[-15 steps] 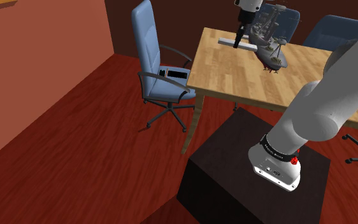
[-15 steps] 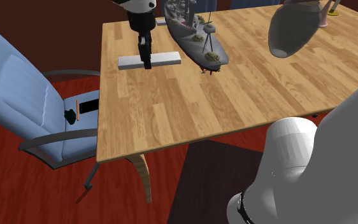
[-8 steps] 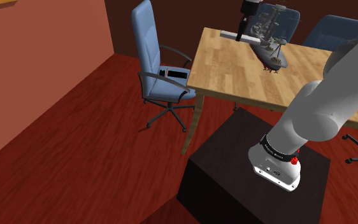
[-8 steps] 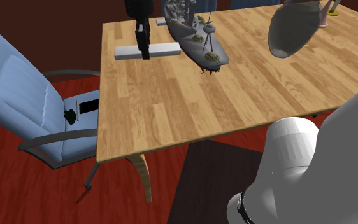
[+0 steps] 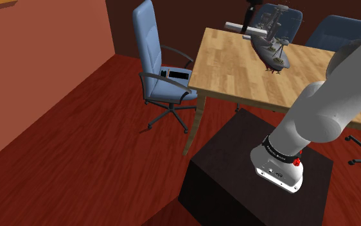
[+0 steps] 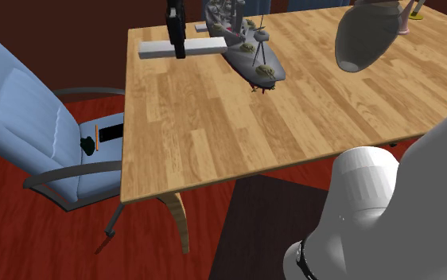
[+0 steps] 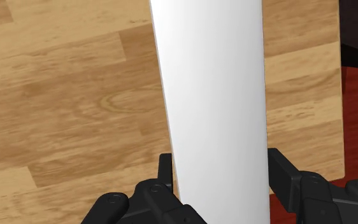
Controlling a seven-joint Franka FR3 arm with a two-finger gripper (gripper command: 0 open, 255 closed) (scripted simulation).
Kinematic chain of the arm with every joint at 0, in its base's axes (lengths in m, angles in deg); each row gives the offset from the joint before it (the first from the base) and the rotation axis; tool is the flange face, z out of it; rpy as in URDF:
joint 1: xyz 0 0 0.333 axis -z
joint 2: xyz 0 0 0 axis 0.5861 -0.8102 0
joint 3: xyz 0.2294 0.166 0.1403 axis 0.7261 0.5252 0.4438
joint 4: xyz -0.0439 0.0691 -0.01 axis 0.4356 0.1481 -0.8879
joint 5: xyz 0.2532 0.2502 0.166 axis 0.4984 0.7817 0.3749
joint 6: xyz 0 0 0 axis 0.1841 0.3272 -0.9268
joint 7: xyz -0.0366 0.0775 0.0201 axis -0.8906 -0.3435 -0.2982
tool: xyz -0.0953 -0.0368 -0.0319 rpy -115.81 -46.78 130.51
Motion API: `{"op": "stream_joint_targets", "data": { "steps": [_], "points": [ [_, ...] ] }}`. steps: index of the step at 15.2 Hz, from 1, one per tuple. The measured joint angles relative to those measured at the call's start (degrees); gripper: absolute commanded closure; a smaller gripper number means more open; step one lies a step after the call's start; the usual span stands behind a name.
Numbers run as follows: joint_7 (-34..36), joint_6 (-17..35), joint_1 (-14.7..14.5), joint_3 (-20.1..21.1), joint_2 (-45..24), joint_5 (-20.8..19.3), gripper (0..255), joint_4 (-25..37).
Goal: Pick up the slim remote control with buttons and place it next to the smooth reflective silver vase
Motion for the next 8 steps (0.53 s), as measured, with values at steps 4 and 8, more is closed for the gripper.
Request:
{"op": "stream_joint_targets", "data": {
  "steps": [4, 8],
  "points": [
    [0.03, -3.00, -0.15, 0.15, -0.23, 0.21, 255, 3.17],
    [-0.19, -6.08, -0.23, 0.12, -0.83, 0.62, 255, 6.73]
  ]
}}
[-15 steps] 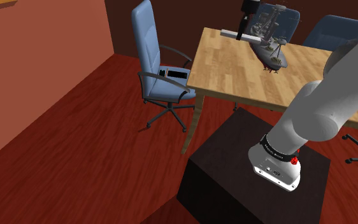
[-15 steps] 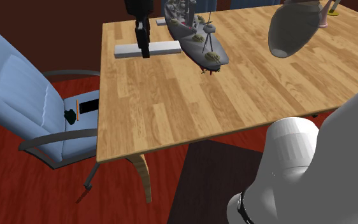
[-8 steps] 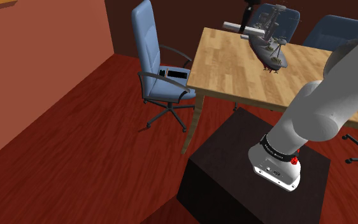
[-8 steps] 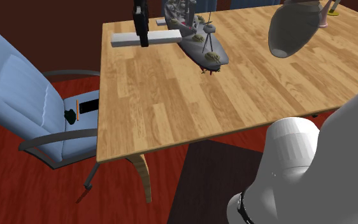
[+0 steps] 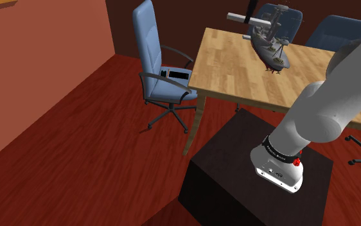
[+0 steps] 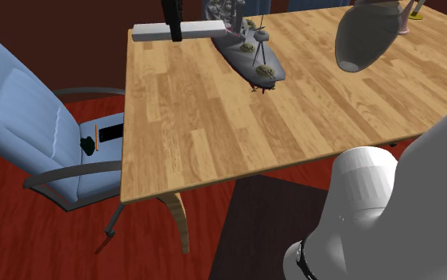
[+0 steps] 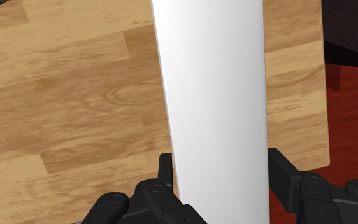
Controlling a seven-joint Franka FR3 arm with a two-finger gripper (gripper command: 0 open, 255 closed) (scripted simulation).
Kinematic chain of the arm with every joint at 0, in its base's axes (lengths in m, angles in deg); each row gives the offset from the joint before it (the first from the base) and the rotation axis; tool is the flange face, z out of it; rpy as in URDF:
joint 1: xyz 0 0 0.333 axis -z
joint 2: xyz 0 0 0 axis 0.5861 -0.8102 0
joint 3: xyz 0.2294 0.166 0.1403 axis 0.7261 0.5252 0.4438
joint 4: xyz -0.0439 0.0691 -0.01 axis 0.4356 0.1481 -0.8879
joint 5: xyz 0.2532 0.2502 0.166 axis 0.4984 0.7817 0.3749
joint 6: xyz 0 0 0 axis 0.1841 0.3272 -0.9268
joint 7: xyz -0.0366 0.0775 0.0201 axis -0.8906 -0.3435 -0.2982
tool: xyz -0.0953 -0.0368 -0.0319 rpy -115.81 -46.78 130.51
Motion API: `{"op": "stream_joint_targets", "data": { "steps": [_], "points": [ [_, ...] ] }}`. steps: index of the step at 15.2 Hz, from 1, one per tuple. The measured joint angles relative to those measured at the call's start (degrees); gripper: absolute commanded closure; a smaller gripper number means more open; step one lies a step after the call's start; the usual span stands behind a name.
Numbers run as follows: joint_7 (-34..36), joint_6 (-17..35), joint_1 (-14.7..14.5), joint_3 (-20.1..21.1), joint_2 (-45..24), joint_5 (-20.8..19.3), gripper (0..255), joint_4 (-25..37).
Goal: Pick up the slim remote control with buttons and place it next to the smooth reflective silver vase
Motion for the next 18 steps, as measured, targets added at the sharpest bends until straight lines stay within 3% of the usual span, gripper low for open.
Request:
{"op": "stream_joint_targets", "data": {
  "steps": [9, 18],
  "points": [
    [-0.87, -6.77, 0.04, -0.35, -1.57, 0.99, 255, 8.01],
    [-9.62, -7.24, 4.05, -5.26, 1.98, -2.00, 255, 6.18]
  ]
}}
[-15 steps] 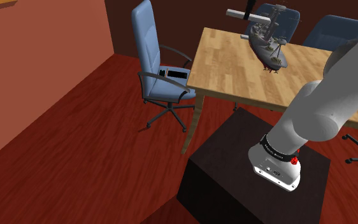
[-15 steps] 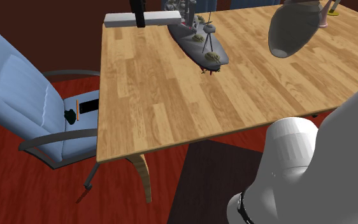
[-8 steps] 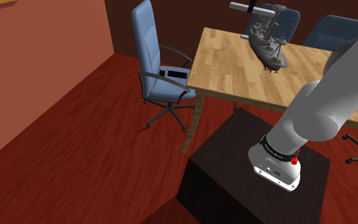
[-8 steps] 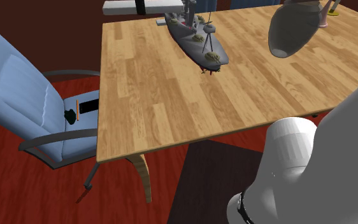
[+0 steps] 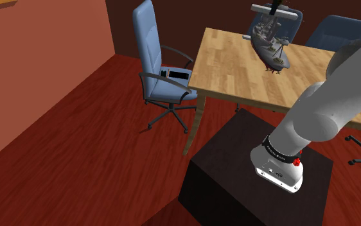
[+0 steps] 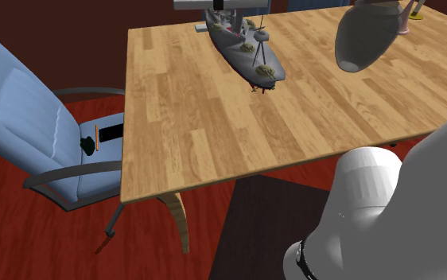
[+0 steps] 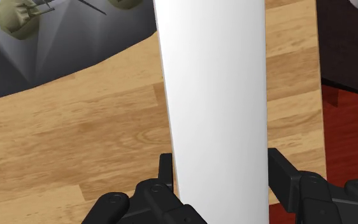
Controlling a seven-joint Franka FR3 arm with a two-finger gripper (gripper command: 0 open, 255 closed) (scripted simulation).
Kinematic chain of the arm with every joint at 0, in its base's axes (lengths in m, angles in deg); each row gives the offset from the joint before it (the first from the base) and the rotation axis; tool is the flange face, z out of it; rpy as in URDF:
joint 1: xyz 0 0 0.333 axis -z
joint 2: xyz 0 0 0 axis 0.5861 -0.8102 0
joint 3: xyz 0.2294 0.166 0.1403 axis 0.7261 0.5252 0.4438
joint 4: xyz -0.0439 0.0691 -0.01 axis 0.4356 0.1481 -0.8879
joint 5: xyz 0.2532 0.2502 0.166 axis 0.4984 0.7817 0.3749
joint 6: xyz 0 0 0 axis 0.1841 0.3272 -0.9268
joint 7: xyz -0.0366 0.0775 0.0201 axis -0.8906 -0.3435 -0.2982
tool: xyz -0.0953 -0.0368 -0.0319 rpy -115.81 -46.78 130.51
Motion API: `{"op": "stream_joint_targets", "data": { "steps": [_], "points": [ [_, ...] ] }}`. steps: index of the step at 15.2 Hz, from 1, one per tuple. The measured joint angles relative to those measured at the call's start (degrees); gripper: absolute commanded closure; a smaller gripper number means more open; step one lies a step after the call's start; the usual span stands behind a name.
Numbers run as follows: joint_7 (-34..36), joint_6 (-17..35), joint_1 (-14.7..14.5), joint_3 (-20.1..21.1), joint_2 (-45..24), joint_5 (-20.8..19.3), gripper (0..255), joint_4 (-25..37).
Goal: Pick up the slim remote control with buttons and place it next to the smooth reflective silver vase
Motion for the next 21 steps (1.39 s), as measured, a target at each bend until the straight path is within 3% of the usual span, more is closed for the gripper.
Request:
{"op": "stream_joint_targets", "data": {
  "steps": [7, 14, 18, 21],
  "points": [
    [-9.86, -0.31, 3.66, -6.20, -0.05, -0.74, 255, 0.93],
    [-23.38, -0.57, 8.13, -15.22, -6.34, 3.71, 255, 5.29],
    [-34.06, -2.05, 14.52, -20.01, -15.17, 11.40, 255, 10.69],
    [-41.79, -4.39, 23.24, -20.43, -22.92, 18.30, 255, 16.48]
  ]
}}
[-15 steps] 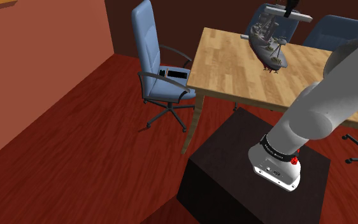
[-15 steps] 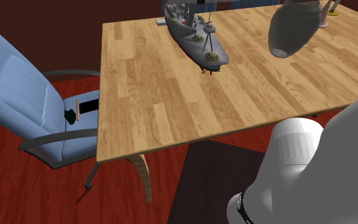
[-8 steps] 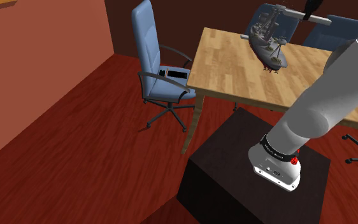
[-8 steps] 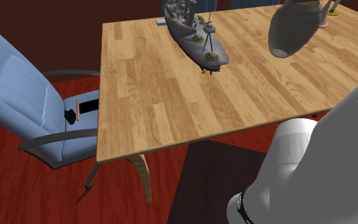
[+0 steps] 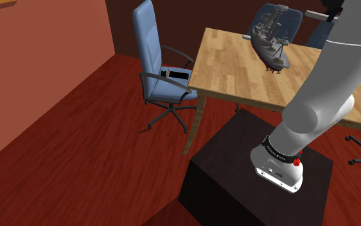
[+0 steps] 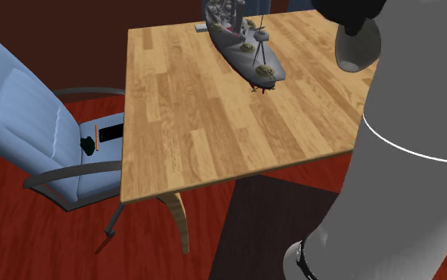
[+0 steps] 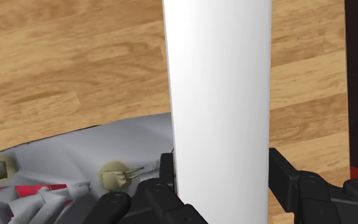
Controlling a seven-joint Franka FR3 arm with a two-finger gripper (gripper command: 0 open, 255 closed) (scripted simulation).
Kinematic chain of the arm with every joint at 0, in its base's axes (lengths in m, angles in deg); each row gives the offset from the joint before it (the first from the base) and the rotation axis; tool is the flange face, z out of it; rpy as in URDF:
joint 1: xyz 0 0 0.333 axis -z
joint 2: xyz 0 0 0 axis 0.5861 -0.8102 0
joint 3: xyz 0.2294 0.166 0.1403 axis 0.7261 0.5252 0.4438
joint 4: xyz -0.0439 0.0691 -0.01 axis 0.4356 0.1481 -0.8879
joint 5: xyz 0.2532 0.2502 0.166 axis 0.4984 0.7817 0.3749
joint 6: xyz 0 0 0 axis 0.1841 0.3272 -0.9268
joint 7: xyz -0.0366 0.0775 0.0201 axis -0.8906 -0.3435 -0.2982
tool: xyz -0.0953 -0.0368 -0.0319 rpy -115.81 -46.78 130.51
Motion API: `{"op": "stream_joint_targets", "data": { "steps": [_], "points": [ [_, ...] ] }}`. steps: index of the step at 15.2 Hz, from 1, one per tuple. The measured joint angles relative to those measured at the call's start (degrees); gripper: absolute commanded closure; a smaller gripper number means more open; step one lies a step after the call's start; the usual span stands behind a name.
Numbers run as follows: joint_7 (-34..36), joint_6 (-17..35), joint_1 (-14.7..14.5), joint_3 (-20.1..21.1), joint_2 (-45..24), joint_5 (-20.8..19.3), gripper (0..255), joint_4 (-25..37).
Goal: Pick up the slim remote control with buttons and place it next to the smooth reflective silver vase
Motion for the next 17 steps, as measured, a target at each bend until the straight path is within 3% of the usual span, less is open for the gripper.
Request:
{"op": "stream_joint_targets", "data": {
  "steps": [5, 8, 9, 17],
  "points": [
    [-8.87, -3.22, 14.21, 2.05, -8.51, 7.39, 255, 8.43],
    [-12.59, -7.54, 25.86, 5.18, -15.50, 13.07, 255, 18.88],
    [-13.45, -8.02, 28.19, 5.79, -16.80, 14.09, 255, 20.54],
    [-14.67, -0.47, 23.14, 4.27, -14.73, 12.16, 255, 9.97]
  ]
}}
